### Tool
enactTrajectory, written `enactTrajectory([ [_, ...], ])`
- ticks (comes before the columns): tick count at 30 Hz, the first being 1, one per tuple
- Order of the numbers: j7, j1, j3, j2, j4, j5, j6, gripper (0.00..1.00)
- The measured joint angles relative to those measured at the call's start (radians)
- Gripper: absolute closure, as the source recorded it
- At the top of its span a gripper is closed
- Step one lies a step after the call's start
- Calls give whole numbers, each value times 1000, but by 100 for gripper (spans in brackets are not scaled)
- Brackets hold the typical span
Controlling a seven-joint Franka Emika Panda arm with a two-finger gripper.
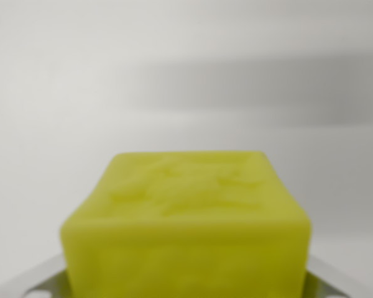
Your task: Pick yellow cube
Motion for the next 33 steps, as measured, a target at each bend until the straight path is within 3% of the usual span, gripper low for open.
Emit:
enactTrajectory([
  [33, 3, 0, 0, -80, 47, -4, -128, 100],
])
